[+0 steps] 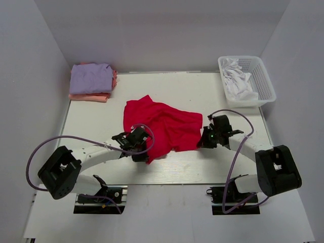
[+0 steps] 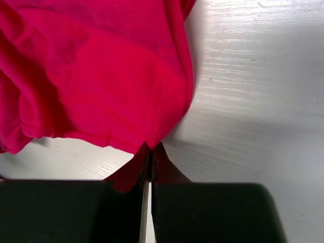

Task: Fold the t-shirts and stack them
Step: Flatten out the tshirt

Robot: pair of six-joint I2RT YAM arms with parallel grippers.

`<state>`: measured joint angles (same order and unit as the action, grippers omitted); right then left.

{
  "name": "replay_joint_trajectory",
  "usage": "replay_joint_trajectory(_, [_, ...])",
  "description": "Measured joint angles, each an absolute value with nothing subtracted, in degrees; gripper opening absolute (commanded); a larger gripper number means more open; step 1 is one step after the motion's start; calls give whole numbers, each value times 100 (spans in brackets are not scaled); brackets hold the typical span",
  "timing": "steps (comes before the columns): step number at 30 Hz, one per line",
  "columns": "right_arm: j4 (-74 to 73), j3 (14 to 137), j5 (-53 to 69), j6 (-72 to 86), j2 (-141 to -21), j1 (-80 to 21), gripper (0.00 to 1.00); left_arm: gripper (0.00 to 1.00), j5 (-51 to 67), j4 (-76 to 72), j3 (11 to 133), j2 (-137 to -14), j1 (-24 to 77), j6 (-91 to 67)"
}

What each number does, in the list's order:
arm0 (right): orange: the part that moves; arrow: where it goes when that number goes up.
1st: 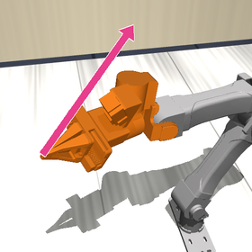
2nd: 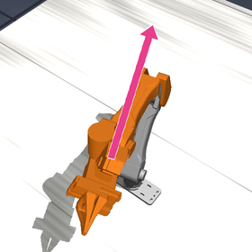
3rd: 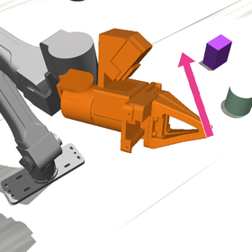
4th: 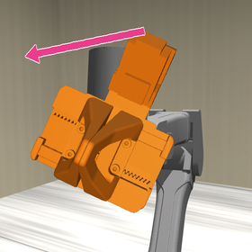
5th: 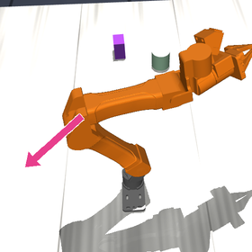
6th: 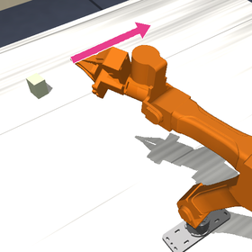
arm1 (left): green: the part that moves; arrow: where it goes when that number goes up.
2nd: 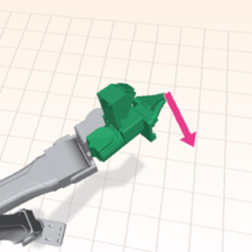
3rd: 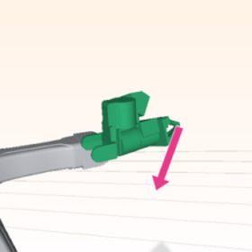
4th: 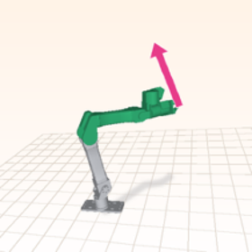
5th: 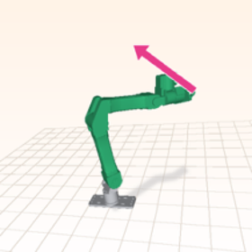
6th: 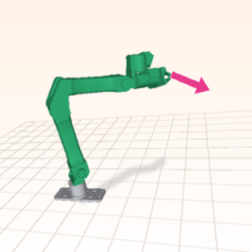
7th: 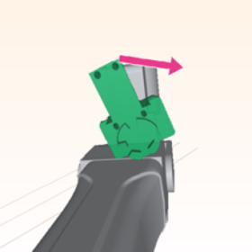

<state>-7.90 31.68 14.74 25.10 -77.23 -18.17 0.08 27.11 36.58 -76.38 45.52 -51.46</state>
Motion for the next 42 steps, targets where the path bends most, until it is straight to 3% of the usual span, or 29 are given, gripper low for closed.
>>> replay_joint_trajectory(8, [-969,3354,1066,2504,-6770,-1892,0,0,-1240,3946,5297,-7533,4552,-4925])
replay_joint_trajectory(16, [-1278,4740,-115,2410,-5301,-1887,0,0,-2786,5393,6963,-7153,4495,-4980])
replay_joint_trajectory(24, [-1699,5959,-1297,2193,-4995,-1887,0,0,-3835,5918,8431,-6165,4480,-4703])
replay_joint_trajectory(35, [-2008,7288,-1221,1966,-4532,-1942,0,0,-3308,5509,9900,-5666,4486,-3297])
replay_joint_trajectory(42, [-2279,7749,-1094,1890,-4106,-1942,0,0,-1715,4945,9953,-5006,4486,-2484])
